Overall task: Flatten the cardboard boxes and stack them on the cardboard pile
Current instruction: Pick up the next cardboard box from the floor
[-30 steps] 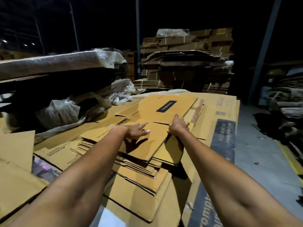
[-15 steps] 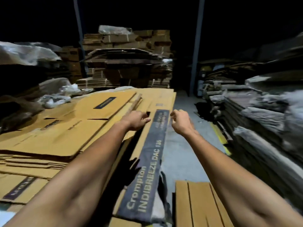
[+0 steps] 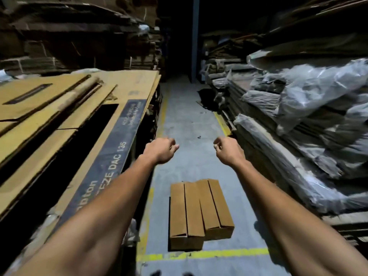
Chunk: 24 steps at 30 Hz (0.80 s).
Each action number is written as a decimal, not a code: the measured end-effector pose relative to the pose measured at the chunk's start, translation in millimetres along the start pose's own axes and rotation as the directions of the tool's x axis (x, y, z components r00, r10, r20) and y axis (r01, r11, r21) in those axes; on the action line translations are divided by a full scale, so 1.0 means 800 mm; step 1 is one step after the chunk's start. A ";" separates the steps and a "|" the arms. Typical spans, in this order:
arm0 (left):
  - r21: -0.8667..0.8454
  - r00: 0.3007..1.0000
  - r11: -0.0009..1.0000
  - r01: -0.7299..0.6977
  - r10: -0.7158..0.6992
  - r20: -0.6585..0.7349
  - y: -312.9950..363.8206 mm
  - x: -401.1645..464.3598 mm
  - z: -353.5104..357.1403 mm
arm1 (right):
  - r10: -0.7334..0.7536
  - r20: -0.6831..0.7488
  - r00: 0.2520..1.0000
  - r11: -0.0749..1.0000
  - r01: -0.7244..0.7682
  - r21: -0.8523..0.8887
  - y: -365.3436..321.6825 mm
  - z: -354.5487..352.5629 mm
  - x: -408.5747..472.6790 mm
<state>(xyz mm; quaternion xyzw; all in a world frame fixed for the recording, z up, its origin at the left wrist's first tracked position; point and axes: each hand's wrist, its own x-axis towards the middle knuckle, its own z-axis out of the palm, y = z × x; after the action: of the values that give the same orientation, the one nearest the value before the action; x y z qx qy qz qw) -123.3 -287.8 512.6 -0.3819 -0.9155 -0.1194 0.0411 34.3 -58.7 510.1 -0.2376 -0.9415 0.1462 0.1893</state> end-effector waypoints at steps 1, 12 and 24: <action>-0.001 1.000 1.000 0.022 -0.022 0.016 0.000 0.009 0.018 | 0.017 0.014 1.000 1.000 -0.017 0.007 0.013 0.009 0.003; -0.064 0.939 0.961 0.268 -0.245 0.242 -0.042 0.110 0.383 | 0.154 0.338 0.928 0.988 -0.156 -0.023 0.174 0.325 0.045; -0.013 0.779 0.873 0.487 -0.428 0.458 -0.135 0.090 0.880 | 0.282 0.606 0.744 0.935 -0.356 0.001 0.356 0.827 -0.033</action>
<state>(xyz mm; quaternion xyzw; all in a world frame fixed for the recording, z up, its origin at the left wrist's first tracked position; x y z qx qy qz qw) -239.5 -135.4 -176.8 -0.1667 -0.9558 -0.0956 -0.2225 -114.5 46.1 -187.0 -0.3254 -0.8877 0.2984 -0.1307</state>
